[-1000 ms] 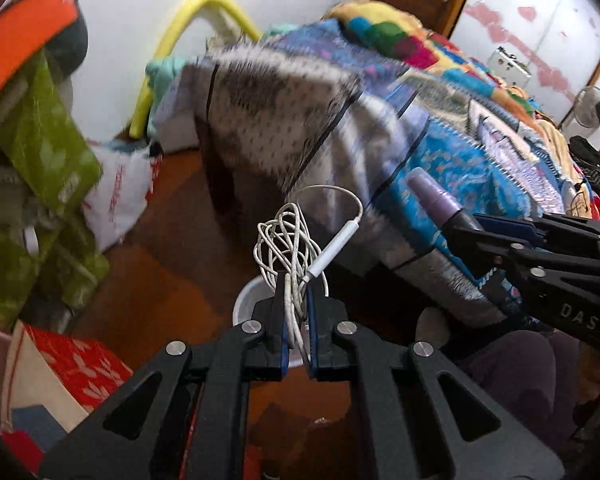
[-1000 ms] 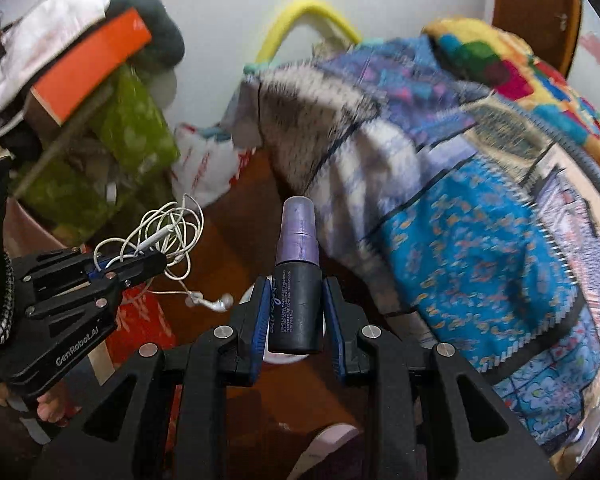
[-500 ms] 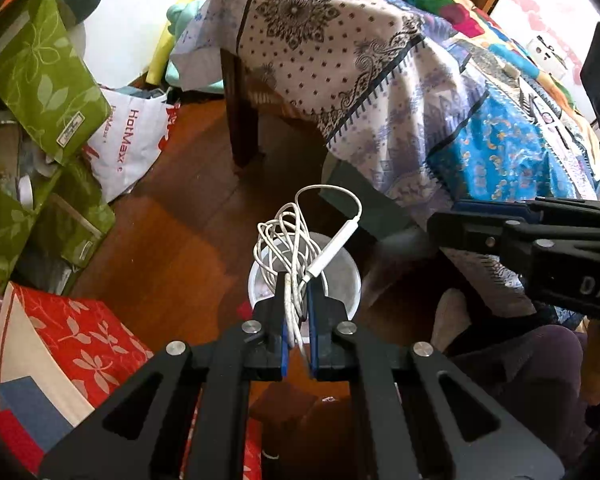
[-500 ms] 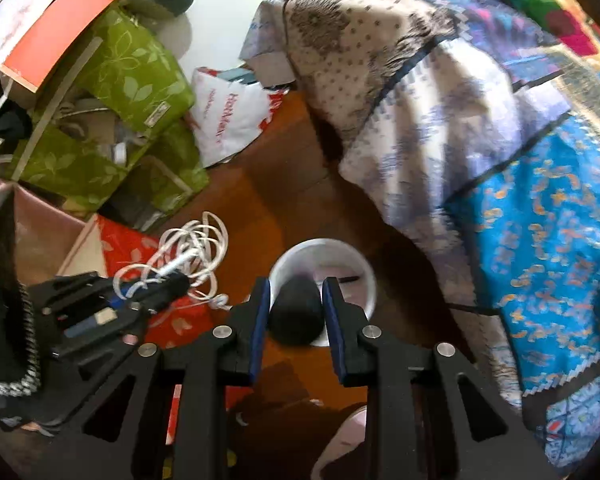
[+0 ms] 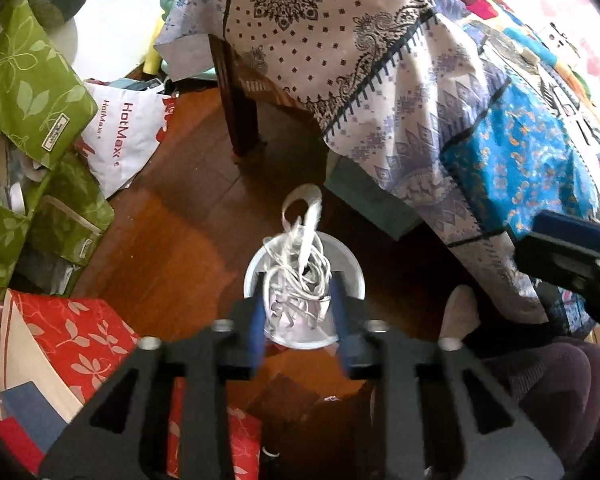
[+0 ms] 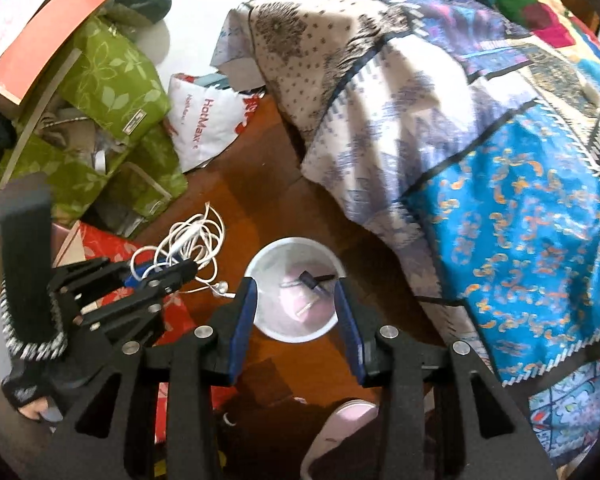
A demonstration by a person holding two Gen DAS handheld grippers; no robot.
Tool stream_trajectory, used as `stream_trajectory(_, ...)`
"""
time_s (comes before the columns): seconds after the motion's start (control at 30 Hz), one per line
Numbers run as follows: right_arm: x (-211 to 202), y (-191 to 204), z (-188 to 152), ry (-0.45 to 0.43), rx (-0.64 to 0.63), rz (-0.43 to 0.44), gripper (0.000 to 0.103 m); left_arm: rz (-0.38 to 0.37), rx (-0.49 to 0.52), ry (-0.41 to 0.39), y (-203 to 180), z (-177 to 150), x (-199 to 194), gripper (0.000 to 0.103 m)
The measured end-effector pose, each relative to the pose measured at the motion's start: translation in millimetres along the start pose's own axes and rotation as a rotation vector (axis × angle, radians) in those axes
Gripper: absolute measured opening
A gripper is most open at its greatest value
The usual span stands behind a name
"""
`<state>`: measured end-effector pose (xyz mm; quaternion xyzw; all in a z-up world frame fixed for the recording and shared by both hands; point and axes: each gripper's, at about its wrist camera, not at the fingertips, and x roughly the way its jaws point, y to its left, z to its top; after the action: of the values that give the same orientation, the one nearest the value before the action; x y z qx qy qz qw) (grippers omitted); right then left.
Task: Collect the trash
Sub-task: 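Open the left tool over the bin while the right tool releases the spray bottle, then move both open tools back toward the black card on the bed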
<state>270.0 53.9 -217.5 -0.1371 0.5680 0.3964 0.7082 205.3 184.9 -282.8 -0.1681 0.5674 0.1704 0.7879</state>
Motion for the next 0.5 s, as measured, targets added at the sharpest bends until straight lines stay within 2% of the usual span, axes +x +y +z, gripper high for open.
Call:
stream_trajectory(0.23, -19.4, -8.6, -6.7, -0.032, 0.000, -0.022, 0.037, -0.012, 0.021, -0.030, -10.5, 0.7, -17.7, 0.036)
stream_trajectory(0.5, -51.4, -8.7, -15.7, -0.105, -0.002, -0.021, 0.037, -0.031, 0.052, -0.148, -26.8, -2.8, -77.8, 0.036)
